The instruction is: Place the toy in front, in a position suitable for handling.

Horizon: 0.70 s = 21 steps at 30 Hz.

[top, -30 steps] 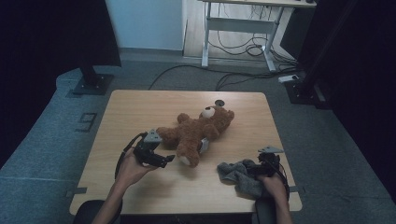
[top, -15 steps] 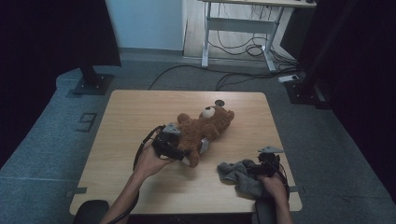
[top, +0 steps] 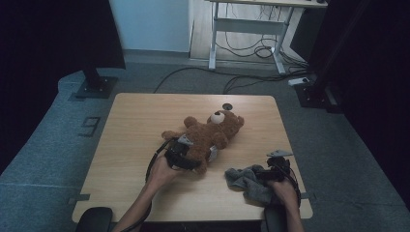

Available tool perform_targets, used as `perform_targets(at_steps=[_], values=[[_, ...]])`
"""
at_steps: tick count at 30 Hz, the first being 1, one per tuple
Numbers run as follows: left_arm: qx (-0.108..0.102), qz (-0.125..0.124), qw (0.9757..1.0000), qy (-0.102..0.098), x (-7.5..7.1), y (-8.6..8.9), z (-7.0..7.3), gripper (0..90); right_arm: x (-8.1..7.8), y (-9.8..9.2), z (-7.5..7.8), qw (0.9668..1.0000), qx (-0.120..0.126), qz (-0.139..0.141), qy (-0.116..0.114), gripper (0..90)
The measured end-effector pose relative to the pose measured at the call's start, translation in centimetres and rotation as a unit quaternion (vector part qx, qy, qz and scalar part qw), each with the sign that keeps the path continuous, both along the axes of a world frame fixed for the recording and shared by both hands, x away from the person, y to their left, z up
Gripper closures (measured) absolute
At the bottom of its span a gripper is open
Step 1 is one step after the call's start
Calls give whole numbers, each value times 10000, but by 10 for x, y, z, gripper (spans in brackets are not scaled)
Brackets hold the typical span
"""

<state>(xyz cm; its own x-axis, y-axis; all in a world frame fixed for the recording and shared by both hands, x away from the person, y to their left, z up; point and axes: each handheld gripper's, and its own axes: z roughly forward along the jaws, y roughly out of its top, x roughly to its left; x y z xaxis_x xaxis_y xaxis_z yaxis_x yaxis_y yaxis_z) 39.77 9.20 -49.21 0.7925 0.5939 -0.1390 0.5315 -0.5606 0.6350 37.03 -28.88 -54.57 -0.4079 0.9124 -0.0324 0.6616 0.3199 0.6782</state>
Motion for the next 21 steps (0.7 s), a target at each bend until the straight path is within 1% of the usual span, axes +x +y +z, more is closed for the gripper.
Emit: perform_targets(at_steps=[1,2,3,4,5,6,7,9,10,11,12,13,14,16,17,20,21], values=[[-9,-17,10000,-16,0,0,0,394,1,0,3,10000,-24,1,-13,64],[2,-18,10000,-35,0,1,1,416,2,1,8,10000,11,30,-15,80],[-15,-10,10000,-52,-1,2,1,441,5,1,14,9999,119,71,-14,93],[-22,-20,10000,-69,-1,4,1,488,11,3,25,9996,231,143,-33,107],[-22,-20,10000,-69,-1,4,1,509,11,3,25,9996,231,143,-33,107],[-40,-30,10000,-86,-2,5,1,509,14,4,29,9995,265,170,-28,115],[-31,-42,9999,-104,-3,5,1,536,21,7,38,9992,322,242,-44,126],[6,-93,9999,-130,-3,6,1,565,28,12,47,9986,401,345,-96,130],[25,-109,9998,-159,-4,6,1,589,36,20,58,9977,428,511,-148,131],[31,-122,9998,-167,-4,7,1,589,36,20,58,9977,428,511,-148,131],[33,-144,9997,-172,-4,9,1,595,43,26,66,9963,507,669,-186,136],[33,-144,9997,-172,-4,9,1,597,43,26,66,9963,507,669,-186,136],[10,-136,9997,-190,-4,12,0,597,50,31,72,9957,548,712,-215,143],[12,-152,9997,-186,-3,13,0,597,53,32,73,9957,535,723,-227,148],[9,-162,9997,-194,-3,15,0,597,63,34,77,9955,586,716,-221,167],[-12,-183,9997,-180,-3,17,-2,597,75,37,80,9952,601,742,-197,194],[-19,-187,9997,-176,-4,17,-2,597,75,37,80,9952,601,742,-197,194]])
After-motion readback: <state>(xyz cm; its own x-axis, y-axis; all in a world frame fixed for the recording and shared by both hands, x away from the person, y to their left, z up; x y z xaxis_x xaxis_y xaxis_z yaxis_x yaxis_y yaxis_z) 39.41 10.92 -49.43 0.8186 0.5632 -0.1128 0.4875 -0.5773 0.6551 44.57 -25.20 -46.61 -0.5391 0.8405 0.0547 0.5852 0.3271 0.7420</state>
